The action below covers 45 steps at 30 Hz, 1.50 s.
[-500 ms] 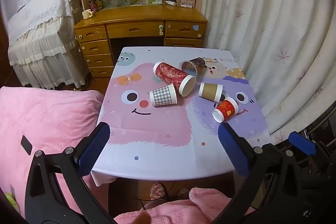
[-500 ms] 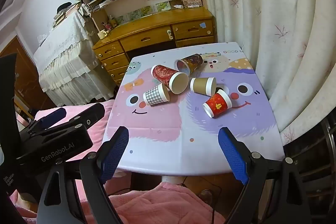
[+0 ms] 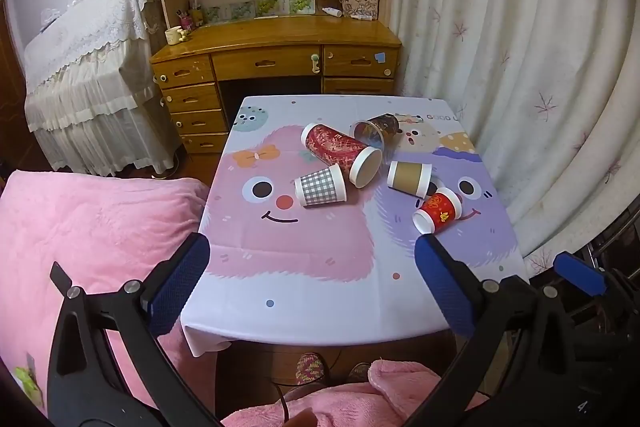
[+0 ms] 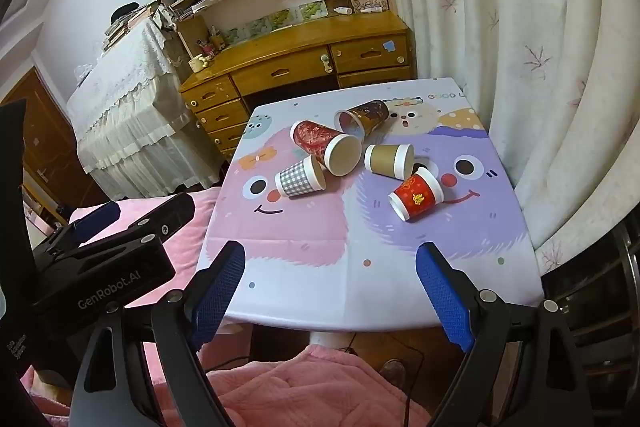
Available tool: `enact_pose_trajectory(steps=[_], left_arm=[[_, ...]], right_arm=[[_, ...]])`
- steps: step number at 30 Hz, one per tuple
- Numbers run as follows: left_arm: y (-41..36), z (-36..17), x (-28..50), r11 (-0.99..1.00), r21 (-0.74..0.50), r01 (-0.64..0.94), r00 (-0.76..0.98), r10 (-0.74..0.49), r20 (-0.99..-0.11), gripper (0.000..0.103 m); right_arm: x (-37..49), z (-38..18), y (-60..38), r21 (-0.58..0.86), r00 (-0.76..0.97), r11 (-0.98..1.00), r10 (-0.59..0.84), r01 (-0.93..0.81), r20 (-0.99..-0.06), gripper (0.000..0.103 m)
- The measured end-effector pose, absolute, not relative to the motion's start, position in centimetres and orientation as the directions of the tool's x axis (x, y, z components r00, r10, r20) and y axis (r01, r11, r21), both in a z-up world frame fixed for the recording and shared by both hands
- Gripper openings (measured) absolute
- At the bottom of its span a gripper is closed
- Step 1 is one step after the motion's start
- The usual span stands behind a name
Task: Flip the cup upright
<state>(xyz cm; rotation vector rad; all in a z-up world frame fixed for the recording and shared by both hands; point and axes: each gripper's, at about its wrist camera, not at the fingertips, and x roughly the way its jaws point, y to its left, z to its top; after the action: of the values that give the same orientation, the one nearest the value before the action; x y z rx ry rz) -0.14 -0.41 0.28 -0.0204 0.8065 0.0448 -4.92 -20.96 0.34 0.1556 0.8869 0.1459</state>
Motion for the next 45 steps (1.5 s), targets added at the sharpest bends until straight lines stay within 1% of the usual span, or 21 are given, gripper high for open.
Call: enact_pose_trajectory(steps=[23, 29, 45], left_arm=[[-1.3, 0.5, -0.6, 0.999, -0.003, -0.047, 0.689, 0.030, -0.724, 0.099], [-1.5, -0.6, -1.1, 1.000, -0.007, -0.029, 0.689, 0.014, -0.724, 0.095], [-1.9, -0.9, -0.8, 0.999, -0.014, -0.029, 0.687, 0.010, -0.727, 0.093]], right_arm=[[-4.9, 0.1, -20.7, 0.200, 0.616, 0.978, 0.195, -0.062, -0.763, 0.089], [-4.8, 0.0, -20.7, 0.201, 0.615, 0.978, 0.195, -0.060, -0.764, 0.089], [-4.5, -0.1, -20.6, 0.203, 0.611, 0.977, 0.196, -0.059, -0.767, 0.089]])
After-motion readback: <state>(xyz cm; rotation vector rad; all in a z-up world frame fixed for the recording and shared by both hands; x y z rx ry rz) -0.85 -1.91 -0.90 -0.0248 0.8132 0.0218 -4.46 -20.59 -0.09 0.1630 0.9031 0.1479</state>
